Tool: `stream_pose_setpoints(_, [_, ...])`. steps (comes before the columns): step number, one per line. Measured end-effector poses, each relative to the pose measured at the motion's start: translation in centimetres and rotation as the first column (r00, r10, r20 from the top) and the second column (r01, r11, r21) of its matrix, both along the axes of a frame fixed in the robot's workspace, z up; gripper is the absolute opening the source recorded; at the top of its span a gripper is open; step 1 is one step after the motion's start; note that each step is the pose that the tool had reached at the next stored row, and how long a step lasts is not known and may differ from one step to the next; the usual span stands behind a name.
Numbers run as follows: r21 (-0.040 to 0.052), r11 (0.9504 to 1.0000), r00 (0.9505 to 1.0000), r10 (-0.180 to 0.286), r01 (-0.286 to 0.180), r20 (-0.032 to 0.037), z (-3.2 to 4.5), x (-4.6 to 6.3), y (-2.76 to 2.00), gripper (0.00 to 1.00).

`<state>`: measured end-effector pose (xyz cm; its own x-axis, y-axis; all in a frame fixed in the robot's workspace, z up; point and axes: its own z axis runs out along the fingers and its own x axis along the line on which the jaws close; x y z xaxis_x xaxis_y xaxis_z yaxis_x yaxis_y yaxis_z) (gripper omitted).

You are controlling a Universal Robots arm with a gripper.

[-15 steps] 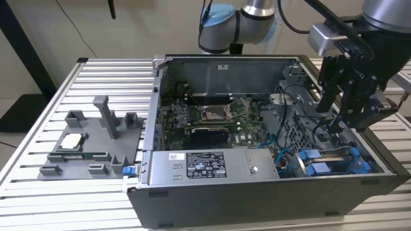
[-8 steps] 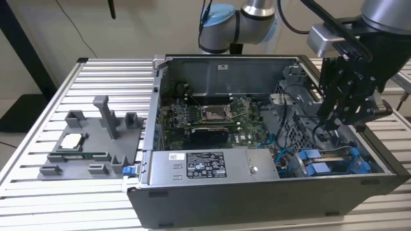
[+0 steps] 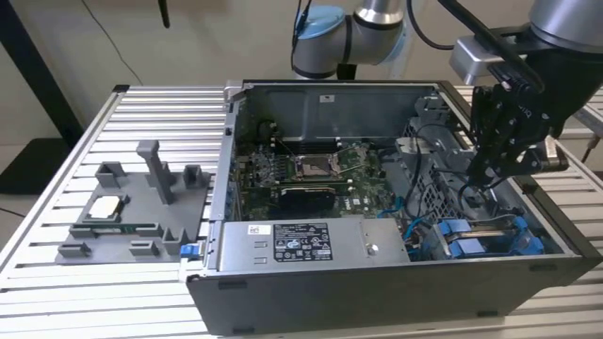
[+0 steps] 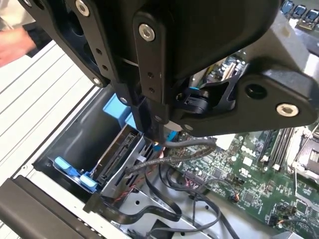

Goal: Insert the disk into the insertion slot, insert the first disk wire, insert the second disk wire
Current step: 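Insert the first disk wire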

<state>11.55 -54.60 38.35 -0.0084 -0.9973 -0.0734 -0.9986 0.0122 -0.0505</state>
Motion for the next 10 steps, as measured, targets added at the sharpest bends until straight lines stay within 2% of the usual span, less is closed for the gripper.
stream_pose_setpoints(2, [0.0015, 1.0000, 1.0000, 0.000, 0.000, 0.0000, -0.02, 0.00, 0.00, 0.19])
stream_pose_setpoints(10, [0.0025, 1.0000, 1.0000, 0.000, 0.000, 0.0000, -0.02, 0.00, 0.00, 0.19])
